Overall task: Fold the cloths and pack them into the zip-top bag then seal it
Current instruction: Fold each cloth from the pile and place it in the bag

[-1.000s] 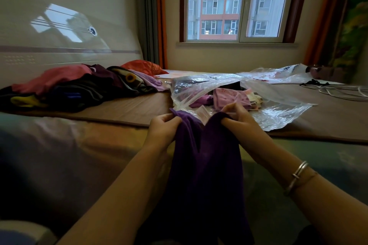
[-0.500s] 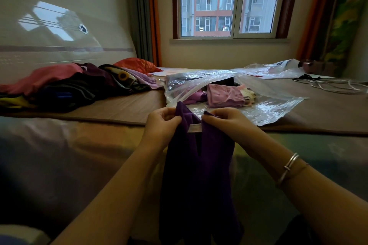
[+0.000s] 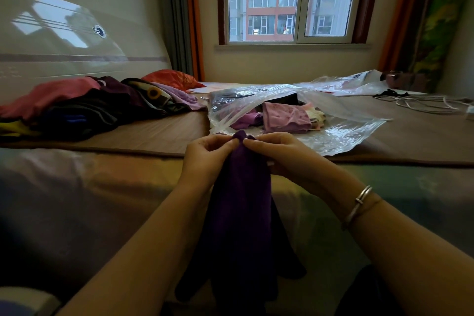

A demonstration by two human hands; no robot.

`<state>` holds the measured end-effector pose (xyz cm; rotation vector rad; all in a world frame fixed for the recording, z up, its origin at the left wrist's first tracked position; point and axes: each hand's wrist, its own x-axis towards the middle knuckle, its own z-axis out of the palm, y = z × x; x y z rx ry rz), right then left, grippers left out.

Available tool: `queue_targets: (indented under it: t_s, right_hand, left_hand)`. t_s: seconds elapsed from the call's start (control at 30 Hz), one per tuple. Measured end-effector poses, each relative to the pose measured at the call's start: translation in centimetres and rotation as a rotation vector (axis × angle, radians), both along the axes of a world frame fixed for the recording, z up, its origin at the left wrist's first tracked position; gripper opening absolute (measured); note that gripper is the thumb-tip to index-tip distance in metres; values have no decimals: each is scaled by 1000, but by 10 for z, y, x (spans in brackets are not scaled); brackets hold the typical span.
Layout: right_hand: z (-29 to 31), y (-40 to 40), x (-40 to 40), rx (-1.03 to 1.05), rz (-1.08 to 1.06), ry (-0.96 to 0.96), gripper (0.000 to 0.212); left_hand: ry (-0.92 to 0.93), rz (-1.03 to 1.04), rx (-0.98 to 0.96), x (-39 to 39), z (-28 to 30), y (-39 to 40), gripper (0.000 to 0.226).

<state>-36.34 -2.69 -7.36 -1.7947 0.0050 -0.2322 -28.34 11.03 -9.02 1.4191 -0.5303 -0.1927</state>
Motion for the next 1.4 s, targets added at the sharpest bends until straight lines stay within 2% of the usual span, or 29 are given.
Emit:
queue_targets:
  t_s: [0.2, 0.37, 0.43, 0.5, 0.6, 0.67, 0.77, 0.87, 1.07, 1.17, 1.23, 1.3, 1.4]
  right_hand:
    - [-4, 0, 3, -13, -129, -45, 21]
    - [-4, 1, 5, 25, -222, -64, 23]
    - [-3, 0, 4, 32, -209, -62, 23]
    - [-3, 0, 4, -54, -177, -40, 19]
    - [-7, -2, 6, -419, -217, -16, 19]
    - [-11, -6, 5, -572, -181, 107, 21]
    - [-18, -13, -3, -599, -14, 309, 32]
    - [-28, -24, -6, -631, 43, 381, 35]
    - [-38, -53, -9, -685, 47, 427, 21]
    - [-38, -59, -11, -656, -2, 371, 19]
    - [-35, -61, -10, -719, -90, 267, 17]
    - [-30, -63, -9, -742, -205, 160, 22]
    - [-23, -70, -10, -688, -328, 1, 35]
  left_hand:
    - [57, -96, -51, -3, 1, -1, 5]
    - [15, -202, -48, -2, 3, 0, 15]
    - [-26, -191, -41, 0, 2, 1, 12]
    - [-71, -130, -28, 3, 1, 0, 10]
    - [-126, -46, 6, 6, 0, -2, 9]
    - [-138, -51, -6, 5, 2, -2, 9]
    - [-84, -153, -54, 5, 6, 0, 11]
    - [-14, -234, -95, 6, 7, 2, 13]
    - [90, -122, -165, 16, 12, 7, 14]
    - [82, -65, -169, 21, 15, 10, 17]
    - [35, 2, -160, 26, 15, 12, 25]
    - [-46, 35, -162, 34, 13, 17, 29]
    - [-187, 50, -58, 46, 7, 23, 32]
